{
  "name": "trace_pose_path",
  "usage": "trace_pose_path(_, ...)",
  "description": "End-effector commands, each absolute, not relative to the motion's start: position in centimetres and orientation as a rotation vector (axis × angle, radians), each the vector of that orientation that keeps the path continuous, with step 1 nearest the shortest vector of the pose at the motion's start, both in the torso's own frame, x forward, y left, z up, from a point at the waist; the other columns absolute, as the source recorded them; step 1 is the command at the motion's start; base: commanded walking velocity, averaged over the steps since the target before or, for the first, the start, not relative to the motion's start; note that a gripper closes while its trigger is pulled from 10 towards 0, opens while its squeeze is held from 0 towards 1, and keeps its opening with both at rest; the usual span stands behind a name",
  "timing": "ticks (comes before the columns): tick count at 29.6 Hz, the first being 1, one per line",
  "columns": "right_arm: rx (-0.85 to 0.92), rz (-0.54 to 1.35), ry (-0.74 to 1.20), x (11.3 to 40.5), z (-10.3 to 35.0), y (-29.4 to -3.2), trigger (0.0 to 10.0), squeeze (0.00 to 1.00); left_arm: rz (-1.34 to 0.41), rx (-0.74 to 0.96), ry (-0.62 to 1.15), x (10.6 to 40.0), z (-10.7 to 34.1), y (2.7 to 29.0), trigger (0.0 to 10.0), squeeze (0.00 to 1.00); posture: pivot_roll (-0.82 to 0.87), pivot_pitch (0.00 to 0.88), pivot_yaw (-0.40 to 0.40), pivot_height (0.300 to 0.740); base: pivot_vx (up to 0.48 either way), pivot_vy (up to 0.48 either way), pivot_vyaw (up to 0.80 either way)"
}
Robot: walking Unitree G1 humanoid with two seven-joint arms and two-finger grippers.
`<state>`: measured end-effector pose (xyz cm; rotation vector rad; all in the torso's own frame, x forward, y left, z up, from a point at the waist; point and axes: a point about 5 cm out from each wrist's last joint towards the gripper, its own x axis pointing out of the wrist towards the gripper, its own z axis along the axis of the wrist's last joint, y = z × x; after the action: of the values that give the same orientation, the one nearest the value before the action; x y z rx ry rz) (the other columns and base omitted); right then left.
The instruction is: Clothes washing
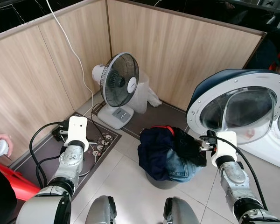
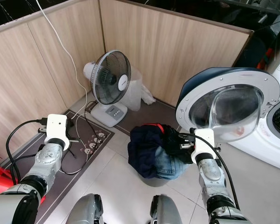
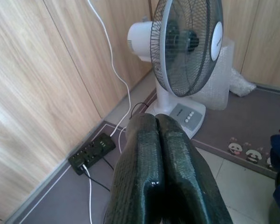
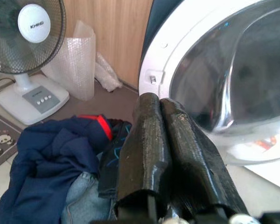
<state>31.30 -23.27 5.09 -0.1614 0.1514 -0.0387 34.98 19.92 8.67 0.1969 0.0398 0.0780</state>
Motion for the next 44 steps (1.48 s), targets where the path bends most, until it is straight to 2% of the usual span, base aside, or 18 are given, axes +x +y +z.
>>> trace_pose_path(1, -0.158, -0.043, 0.18, 31.0, 4.6, -23.5, 10.0, 0.0, 0.082, 0.188, 0.053, 34.9, 8.5, 20.0, 10.0, 0.0, 0.04, 0.104, -0.023, 0.55, 0.0, 0.0, 0.0)
trace_pose_path(7, -0.158, -0.034, 0.177, 30.9, 4.6, -23.4, 10.0, 0.0, 0.083, 0.188, 0.052, 34.9, 8.5, 20.0, 10.0, 0.0, 0.04, 0.104, -0.023, 0.515, 0.0, 0.0, 0.0)
trace_pose_path(23, -0.167, -0.008, 0.208, 30.8, 4.2, -23.2, 10.0, 0.0, 0.087, 0.184, 0.06, 34.9, 8.4, 20.0, 10.0, 0.0, 0.04, 0.112, -0.028, 0.515, 0.0, 0.0, 0.0)
trace_pose_path(33, -0.254, 0.034, 0.432, 29.5, 1.4, -22.9, 10.0, 0.0, 0.089, 0.179, 0.072, 34.8, 8.1, 20.0, 10.0, 0.0, 0.03, 0.112, -0.032, 0.515, 0.0, 0.0, 0.0)
trace_pose_path(34, -0.26, 0.041, 0.468, 29.2, 1.0, -22.9, 10.0, 0.15, 0.09, 0.179, 0.073, 34.8, 8.1, 20.0, 10.0, 0.0, 0.03, 0.112, -0.032, 0.515, 0.0, 0.0, 0.0)
trace_pose_path(35, -0.258, 0.044, 0.484, 29.1, 0.8, -22.8, 10.0, 0.15, 0.09, 0.178, 0.073, 34.8, 8.1, 20.0, 10.0, 0.0, 0.03, 0.112, -0.032, 0.515, 0.0, 0.0, 0.0)
trace_pose_path(36, -0.251, 0.041, 0.494, 29.0, 0.6, -22.8, 10.0, 0.98, 0.09, 0.178, 0.073, 34.8, 8.1, 20.0, 10.0, 0.0, 0.03, 0.112, -0.032, 0.515, 0.0, 0.0, 0.0)
trace_pose_path(44, -0.162, 0.041, 0.549, 29.1, 0.2, -22.1, 10.0, 1.0, 0.087, 0.178, 0.079, 34.7, 8.0, 20.0, 10.0, 0.0, 0.04, 0.112, -0.036, 0.515, 0.0, 0.0, 0.0)
